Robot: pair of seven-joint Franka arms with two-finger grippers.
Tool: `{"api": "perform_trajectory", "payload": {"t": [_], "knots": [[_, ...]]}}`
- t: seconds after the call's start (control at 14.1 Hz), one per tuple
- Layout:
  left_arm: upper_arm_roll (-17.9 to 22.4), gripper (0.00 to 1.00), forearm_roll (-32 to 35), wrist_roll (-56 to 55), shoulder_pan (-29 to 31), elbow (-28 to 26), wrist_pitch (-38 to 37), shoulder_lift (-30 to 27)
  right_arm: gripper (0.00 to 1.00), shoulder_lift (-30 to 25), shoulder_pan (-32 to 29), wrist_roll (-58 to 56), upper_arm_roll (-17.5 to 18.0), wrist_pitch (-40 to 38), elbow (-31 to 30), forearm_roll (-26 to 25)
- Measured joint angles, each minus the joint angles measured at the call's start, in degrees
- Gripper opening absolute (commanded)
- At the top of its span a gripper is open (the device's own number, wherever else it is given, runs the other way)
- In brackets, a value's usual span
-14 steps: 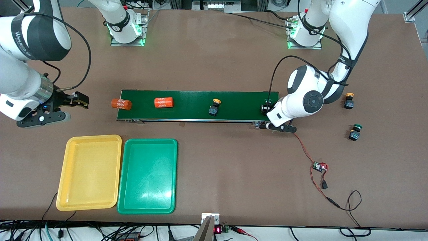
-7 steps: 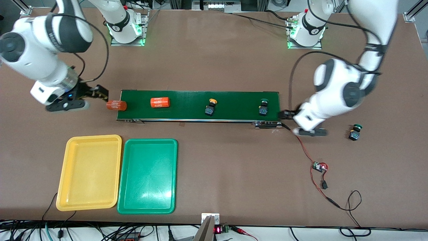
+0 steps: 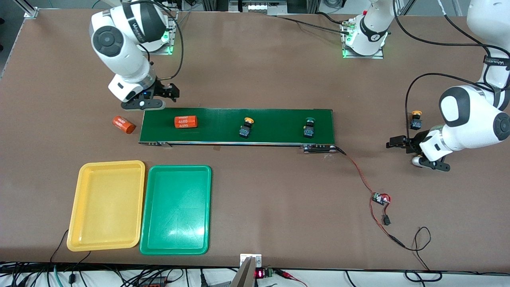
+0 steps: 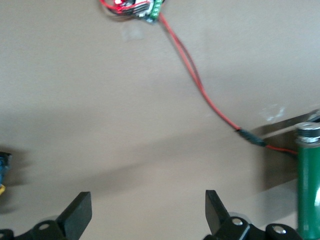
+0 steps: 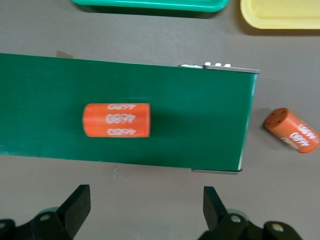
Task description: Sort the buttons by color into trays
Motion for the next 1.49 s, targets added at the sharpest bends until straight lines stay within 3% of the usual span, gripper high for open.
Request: {"api": "perform_trajectory", "payload": {"t": [0.14,0.5,1.13,1.49], "knots": [[0.4,1.0,2.9,0.7,0.2,0.0,1.1,0.6,1.0,0.4,0.9,0.2,0.0,1.8,-0.1,0.0],[0.6,1.0,19.3,3.2,0.6,0.8,7.8,0.8,1.0,2.1,1.3,0.9,-0.1,5.7,-0.1,0.0],[1.8,1.0,21.0,21.9,6.4,1.1,19.3,8.2,1.0,5.6,1.8,3.1,-0.2,10.4,0.0,0.0],[1.7,1.0,21.0,23.6,7.6,1.2,20.4,9.8,1.0,8.3,4.5,6.6,-0.1,14.1,0.0,0.0]]}}
